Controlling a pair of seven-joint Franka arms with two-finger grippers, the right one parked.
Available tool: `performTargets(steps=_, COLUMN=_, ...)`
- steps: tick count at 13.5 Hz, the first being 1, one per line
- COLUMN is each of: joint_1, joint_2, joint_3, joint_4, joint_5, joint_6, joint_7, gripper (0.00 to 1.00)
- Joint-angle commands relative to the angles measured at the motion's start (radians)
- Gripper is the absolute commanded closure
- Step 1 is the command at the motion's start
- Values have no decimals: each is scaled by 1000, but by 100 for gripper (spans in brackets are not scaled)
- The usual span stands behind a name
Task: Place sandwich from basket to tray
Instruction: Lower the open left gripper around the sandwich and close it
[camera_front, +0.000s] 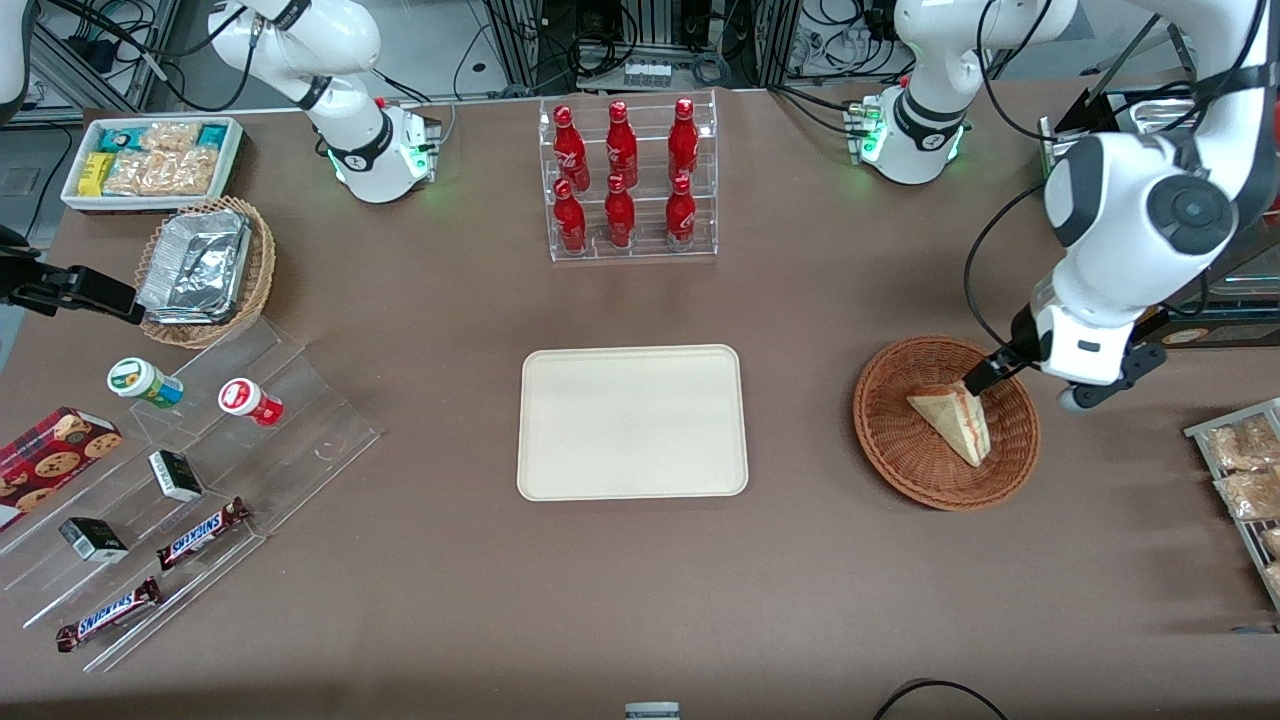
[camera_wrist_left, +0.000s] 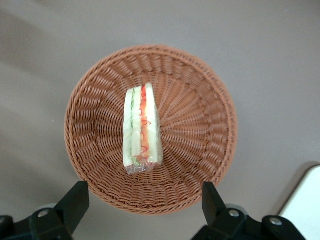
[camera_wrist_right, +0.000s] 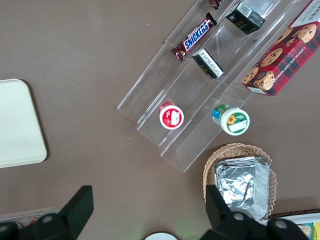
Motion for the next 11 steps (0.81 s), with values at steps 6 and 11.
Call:
performTargets(steps=6, joint_1=-8, joint_2=104, joint_3=5, joint_4=-79, joint_5=8, joint_6=163, joint_7=-118, gripper=0)
performTargets(steps=11, joint_1=-2, joint_2=172, joint_3=11, joint_4=-79, joint_5=10, joint_6=220, joint_7=-117, gripper=0)
